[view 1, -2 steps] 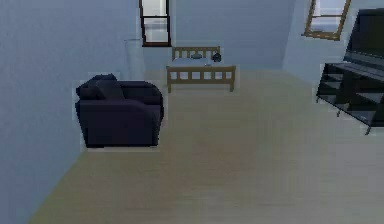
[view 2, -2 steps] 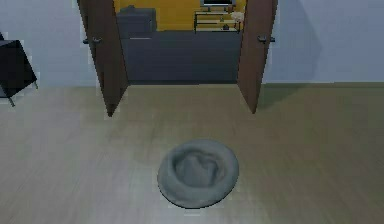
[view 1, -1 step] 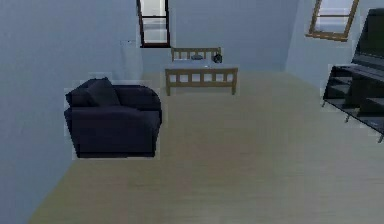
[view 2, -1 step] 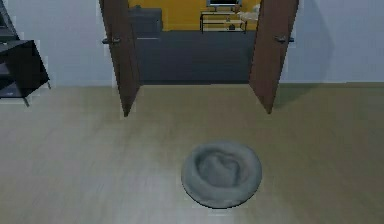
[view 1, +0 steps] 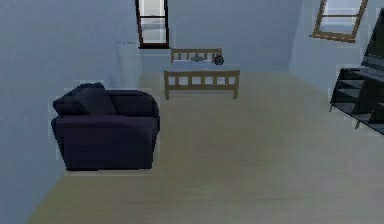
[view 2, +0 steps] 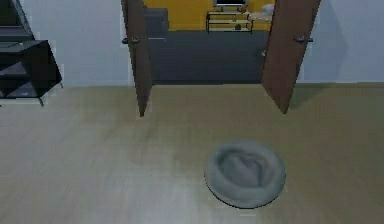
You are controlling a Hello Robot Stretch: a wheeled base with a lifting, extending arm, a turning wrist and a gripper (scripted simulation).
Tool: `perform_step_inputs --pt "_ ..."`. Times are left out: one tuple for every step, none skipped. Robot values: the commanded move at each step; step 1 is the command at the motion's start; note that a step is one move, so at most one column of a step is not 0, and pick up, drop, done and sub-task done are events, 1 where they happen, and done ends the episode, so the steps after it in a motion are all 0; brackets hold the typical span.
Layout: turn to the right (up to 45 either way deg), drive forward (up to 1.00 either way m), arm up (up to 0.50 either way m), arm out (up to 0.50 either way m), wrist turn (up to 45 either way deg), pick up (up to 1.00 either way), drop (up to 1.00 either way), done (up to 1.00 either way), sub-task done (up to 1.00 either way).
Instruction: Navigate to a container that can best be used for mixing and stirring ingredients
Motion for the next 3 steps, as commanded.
perform_step_inputs --pt "45.0 0.0 0.0 0.0 0.0 0.0 0.0 0.0 0.0" --pt "15.0 0.0 0.0 0.0 0.0 0.0 0.0 0.0 0.0" --pt "0.0 0.75 0.0 0.0 0.0 0.0 0.0 0.0 0.0"
